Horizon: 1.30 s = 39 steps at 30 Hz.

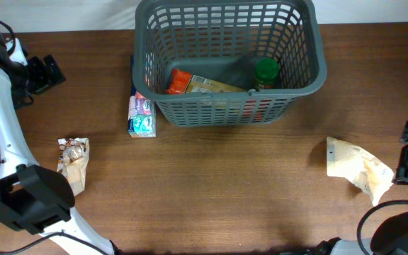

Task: Pack container
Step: 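Move the right gripper down over the clear bread bag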

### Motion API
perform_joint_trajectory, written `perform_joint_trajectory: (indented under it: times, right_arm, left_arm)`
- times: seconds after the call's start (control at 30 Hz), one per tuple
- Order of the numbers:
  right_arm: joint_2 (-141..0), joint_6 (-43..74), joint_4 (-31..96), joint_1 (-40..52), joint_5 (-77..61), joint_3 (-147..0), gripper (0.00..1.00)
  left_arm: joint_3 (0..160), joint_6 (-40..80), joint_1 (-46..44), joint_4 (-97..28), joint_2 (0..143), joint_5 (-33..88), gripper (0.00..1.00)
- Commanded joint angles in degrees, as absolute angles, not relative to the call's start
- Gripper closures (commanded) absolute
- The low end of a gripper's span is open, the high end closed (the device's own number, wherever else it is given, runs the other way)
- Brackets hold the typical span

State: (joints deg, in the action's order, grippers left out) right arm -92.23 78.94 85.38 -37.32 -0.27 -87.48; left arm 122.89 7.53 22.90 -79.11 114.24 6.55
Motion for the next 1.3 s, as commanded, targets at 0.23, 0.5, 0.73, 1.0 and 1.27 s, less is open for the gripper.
perform_joint_trajectory:
  times: [0.23, 0.5, 0.73, 1.0, 1.27]
  right_arm:
    - [-92.12, 87.55, 69.78, -37.52, -0.86, -71.22, 0.01]
    - [-92.33, 92.07, 65.49, -37.47, -0.64, -66.52, 0.02]
    - [-92.47, 92.01, 60.16, -37.45, 2.24, -64.9, 0.01]
    - [-96.47, 92.03, 59.2, -36.51, 1.93, -64.88, 0.01]
    - [-103.07, 92.01, 58.61, -35.46, 1.96, -64.88, 0.01]
  left_arm:
    - [123.04, 6.61, 22.94, -79.07, 114.87, 5.98, 0.01]
    - [123.04, 6.61, 22.94, -79.07, 114.87, 5.96, 0.01]
    - [123.04, 6.61, 22.94, -79.07, 114.87, 5.96, 0.01]
    - [123.04, 6.61, 22.94, -79.07, 114.87, 5.96, 0.01]
    - [123.04, 6.61, 22.94, -79.07, 114.87, 5.96, 0.01]
